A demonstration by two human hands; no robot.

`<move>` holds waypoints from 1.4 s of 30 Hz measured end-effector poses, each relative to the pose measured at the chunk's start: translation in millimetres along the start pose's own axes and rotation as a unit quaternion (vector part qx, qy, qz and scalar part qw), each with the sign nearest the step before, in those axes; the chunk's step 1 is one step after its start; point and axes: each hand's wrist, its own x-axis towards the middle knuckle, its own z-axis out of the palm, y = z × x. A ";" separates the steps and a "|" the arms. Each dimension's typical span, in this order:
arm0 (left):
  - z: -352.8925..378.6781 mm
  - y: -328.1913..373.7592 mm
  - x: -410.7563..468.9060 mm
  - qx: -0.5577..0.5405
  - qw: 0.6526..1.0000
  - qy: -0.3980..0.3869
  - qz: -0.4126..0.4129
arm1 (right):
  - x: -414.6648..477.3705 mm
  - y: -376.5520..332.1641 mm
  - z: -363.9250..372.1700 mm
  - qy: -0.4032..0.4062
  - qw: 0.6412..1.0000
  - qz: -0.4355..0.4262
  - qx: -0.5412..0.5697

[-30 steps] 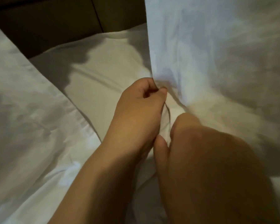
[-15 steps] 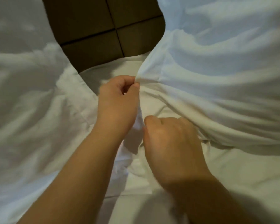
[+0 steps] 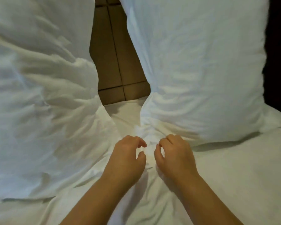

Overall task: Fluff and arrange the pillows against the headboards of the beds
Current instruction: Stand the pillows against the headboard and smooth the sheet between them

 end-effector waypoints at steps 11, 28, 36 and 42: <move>92.8 40.9 -0.9 0.182 0.973 -0.060 0.131 | -27.6 123.7 -22.6 -0.095 0.986 0.068 -0.120; 131.5 47.6 97.7 0.342 0.924 -0.002 0.171 | -14.5 143.5 -9.2 -0.019 0.996 0.087 0.026; 130.4 43.9 84.2 0.307 0.903 0.049 0.296 | -14.0 143.9 -9.8 0.020 0.992 0.090 0.081; 100.1 50.7 42.6 0.164 0.905 0.071 0.386 | -14.3 139.9 -18.5 -0.049 0.996 0.071 0.037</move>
